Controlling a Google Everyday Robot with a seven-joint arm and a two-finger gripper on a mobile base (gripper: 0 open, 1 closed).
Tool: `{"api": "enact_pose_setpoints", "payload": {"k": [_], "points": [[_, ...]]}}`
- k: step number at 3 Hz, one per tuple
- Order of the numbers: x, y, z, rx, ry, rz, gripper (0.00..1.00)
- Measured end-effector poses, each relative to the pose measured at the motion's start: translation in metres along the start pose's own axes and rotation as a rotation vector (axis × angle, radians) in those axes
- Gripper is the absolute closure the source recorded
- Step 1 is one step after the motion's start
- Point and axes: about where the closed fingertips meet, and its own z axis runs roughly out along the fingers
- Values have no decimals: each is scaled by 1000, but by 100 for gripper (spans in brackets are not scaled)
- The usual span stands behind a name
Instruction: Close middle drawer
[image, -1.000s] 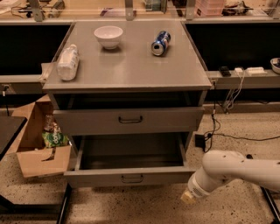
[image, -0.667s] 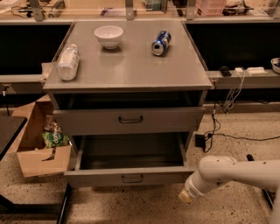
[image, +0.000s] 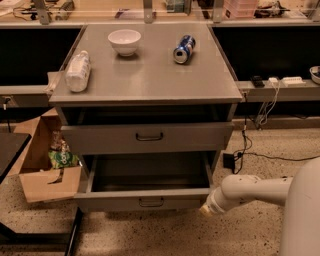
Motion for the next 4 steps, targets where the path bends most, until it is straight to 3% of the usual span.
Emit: {"api": "enact_pose_setpoints", "payload": {"k": [1,4], "points": [[0,0,0,0,0,0,100],[-30,-28,7,44,-63,-19,100]]}}
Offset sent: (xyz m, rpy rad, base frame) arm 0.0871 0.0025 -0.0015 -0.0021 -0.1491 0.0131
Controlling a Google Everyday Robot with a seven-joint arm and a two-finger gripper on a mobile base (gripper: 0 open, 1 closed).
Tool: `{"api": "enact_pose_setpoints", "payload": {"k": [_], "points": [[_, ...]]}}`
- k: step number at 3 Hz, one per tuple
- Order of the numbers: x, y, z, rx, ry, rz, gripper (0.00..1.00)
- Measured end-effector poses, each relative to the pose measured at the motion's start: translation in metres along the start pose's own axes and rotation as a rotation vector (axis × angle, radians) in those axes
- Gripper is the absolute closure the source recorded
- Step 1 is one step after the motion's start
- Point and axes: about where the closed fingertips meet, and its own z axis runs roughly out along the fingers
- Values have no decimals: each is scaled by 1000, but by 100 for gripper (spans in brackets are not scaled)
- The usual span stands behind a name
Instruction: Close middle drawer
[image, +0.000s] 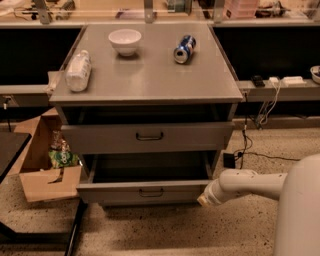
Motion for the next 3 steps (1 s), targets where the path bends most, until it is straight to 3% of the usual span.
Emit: {"api": "enact_pose_setpoints", "payload": {"k": [3], "points": [[-20,-18,1,26,-46,-9,100]]}}
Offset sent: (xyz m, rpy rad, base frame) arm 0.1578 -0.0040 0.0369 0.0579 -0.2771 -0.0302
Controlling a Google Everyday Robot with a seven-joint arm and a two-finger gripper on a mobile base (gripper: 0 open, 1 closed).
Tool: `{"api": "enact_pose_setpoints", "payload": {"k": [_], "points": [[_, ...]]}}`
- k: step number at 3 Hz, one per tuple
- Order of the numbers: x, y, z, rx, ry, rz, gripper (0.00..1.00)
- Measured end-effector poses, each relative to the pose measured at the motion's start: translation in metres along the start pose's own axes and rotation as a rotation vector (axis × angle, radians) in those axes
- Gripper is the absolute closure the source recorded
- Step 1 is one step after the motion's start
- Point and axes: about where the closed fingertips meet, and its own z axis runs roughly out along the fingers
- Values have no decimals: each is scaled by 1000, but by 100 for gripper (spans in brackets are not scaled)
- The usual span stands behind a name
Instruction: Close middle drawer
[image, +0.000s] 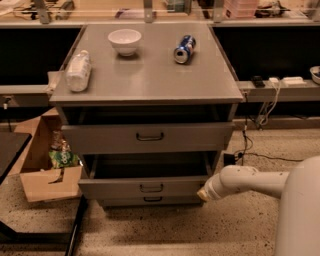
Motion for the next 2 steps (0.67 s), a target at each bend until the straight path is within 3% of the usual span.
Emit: {"api": "enact_pose_setpoints", "payload": {"k": [2], "points": [[-27,-17,13,11,-63,-25,100]]}}
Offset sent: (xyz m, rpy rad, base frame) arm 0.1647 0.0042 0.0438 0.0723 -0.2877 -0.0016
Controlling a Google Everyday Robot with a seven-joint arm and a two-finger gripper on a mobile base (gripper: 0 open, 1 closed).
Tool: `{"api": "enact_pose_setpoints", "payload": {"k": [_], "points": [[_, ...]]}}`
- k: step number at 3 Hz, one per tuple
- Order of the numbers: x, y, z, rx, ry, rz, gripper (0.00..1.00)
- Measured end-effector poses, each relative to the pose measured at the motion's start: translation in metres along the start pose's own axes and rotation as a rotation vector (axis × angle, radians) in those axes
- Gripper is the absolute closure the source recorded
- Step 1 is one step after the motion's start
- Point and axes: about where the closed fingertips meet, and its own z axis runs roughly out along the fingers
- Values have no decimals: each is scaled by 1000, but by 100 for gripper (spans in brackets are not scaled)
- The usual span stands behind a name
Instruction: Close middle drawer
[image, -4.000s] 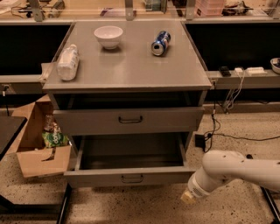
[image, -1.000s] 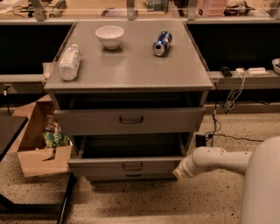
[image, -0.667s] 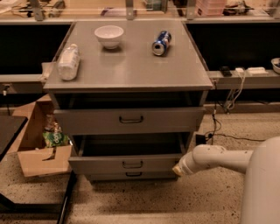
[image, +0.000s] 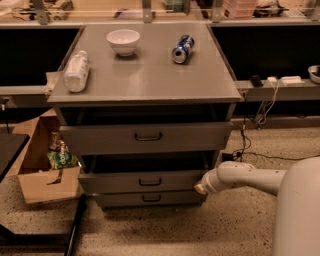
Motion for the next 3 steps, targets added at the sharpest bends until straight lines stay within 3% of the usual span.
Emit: {"api": "enact_pose_setpoints", "payload": {"k": [3], "points": [[-12,-10,-1,16,-27,-7,100]]}}
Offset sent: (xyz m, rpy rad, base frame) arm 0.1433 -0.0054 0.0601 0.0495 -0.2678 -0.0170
